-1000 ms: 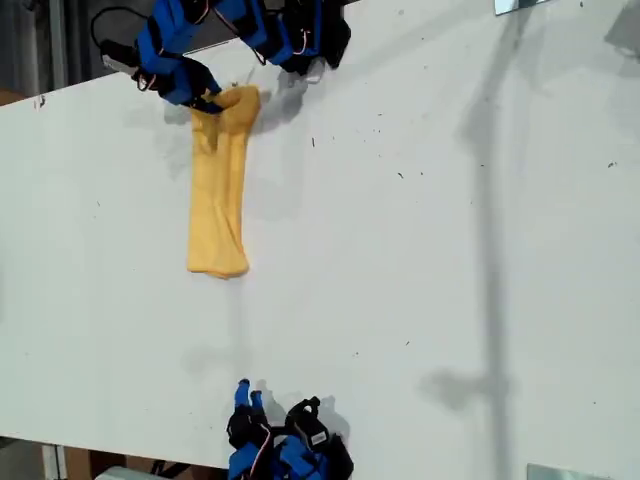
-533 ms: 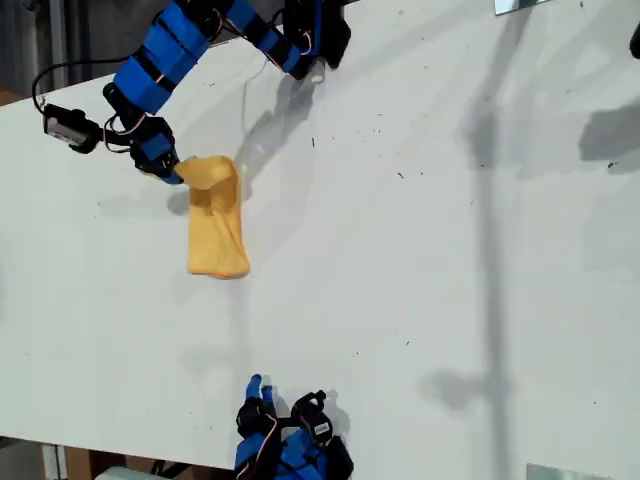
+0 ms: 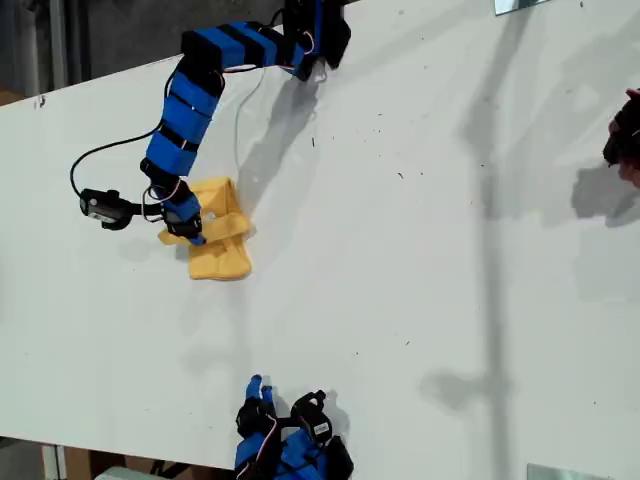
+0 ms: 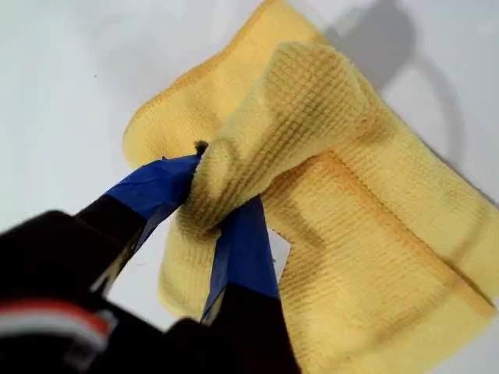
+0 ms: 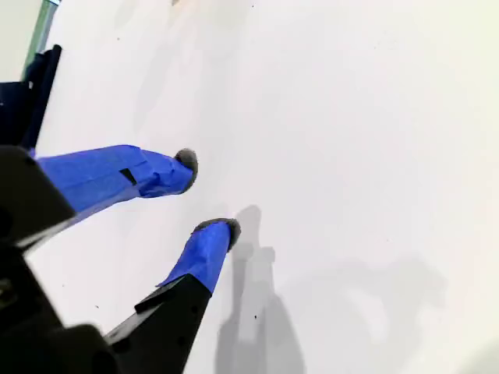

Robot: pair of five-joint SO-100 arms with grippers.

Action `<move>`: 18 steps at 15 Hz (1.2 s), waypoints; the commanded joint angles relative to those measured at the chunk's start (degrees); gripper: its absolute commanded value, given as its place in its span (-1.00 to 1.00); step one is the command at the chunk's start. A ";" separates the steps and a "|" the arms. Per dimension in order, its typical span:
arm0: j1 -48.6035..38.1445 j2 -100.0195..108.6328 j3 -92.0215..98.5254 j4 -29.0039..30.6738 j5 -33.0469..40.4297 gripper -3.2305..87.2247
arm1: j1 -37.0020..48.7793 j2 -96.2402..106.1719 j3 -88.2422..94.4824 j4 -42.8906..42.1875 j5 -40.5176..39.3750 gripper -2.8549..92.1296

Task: Grasp corners of a square towel and fold twice.

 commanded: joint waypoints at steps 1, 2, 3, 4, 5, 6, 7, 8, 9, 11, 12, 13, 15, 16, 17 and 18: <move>0.88 0.26 0.09 -0.62 -0.97 -0.67 | -1.85 -4.22 -11.07 -2.90 -0.88 -0.94; 0.88 0.26 0.09 -0.62 -0.97 -0.67 | -1.93 -4.66 -11.60 -5.62 -0.88 -0.94; 0.88 0.26 0.09 -0.62 -0.97 -0.67 | -1.67 -4.22 -11.78 -7.56 -0.44 -0.94; 0.88 0.26 0.09 -0.62 -0.97 -0.67 | -1.58 -3.69 -11.60 -10.02 -0.09 -0.94; 0.88 0.26 0.18 -0.62 -0.97 -0.67 | -1.93 -3.52 -11.51 -12.13 0.53 -0.94; 0.88 0.26 0.18 -0.62 -0.97 -0.67 | -2.46 -4.04 -11.43 -14.06 0.97 -0.94; 0.88 0.26 0.18 -0.62 -0.97 -0.67 | -2.81 -4.66 -11.16 -16.00 1.14 -0.94; 0.97 0.26 0.18 -0.62 -0.97 -0.67 | -2.81 -5.63 -10.90 -18.46 1.32 -0.94; 0.97 0.26 0.18 -0.62 -0.97 -0.67 | -2.64 -6.50 -10.90 -20.39 1.32 -0.94; 0.97 0.26 0.18 -0.62 -0.97 -0.67 | -3.34 -8.53 -10.90 -22.94 0.88 -0.94; 0.97 0.26 0.18 -0.62 -0.97 -0.67 | -3.60 -9.14 -10.99 -23.03 0.97 -0.90; 0.97 0.26 0.18 -0.62 -0.88 -0.67 | -3.78 -9.05 -10.99 -22.59 1.85 -0.64; 0.97 0.26 0.18 -0.62 -0.79 -0.67 | -4.57 -7.56 -10.90 -21.62 1.49 -0.38; 0.88 0.26 0.18 -0.62 -0.79 -0.67 | -5.01 -6.68 -10.81 -21.09 1.32 -0.34; 0.88 0.26 0.18 -0.62 -0.79 -0.67 | -5.54 -5.54 -10.63 -21.01 0.53 -0.36; 0.79 0.26 0.18 -0.62 -0.79 -0.67 | -5.98 -3.96 -10.20 -21.01 0.44 -0.37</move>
